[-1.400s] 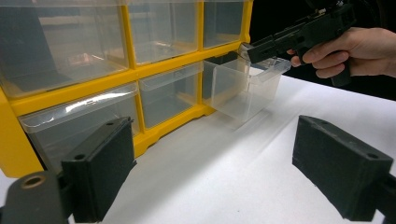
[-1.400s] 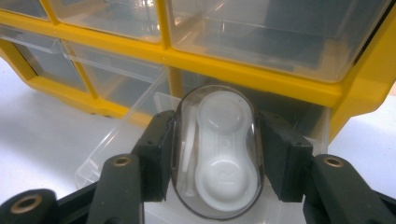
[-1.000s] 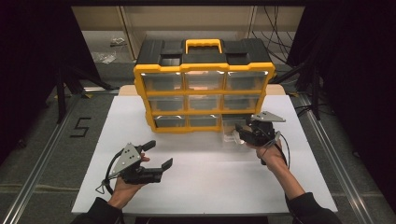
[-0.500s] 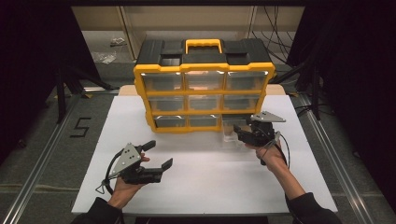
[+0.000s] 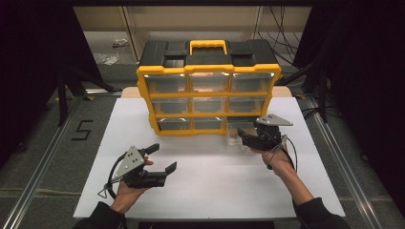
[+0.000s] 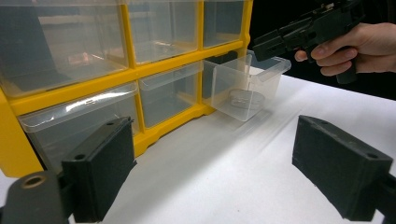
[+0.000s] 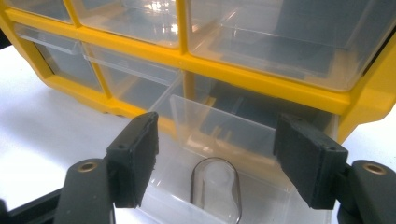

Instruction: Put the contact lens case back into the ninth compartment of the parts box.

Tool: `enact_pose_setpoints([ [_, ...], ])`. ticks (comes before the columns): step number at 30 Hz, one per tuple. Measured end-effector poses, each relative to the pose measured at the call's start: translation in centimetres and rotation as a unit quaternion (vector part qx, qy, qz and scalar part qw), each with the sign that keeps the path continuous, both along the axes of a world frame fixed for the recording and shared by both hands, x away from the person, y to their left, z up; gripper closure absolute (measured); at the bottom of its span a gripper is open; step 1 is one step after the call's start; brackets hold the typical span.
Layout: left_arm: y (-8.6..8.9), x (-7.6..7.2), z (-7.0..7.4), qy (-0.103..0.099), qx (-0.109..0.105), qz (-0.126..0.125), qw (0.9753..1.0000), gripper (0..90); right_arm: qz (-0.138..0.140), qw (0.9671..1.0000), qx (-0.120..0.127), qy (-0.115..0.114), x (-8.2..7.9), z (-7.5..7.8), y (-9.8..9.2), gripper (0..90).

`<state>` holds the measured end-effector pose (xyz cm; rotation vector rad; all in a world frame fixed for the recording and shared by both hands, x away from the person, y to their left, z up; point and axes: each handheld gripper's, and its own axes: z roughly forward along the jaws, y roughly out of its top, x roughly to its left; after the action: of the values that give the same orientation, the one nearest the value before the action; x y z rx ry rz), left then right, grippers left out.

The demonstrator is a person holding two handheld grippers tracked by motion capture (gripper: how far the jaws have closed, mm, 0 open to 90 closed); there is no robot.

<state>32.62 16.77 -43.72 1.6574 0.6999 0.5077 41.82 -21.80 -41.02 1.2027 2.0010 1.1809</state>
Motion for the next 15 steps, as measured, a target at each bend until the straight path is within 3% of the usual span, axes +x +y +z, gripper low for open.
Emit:
enact_pose_setpoints([
  [15, 0.03, -0.01, 0.01, 0.0, 0.0, 0.0, 1.0, 12.4, 0.01, 0.9999, 0.001, 0.001, -0.59, 0.47, 0.43, 20.2],
])
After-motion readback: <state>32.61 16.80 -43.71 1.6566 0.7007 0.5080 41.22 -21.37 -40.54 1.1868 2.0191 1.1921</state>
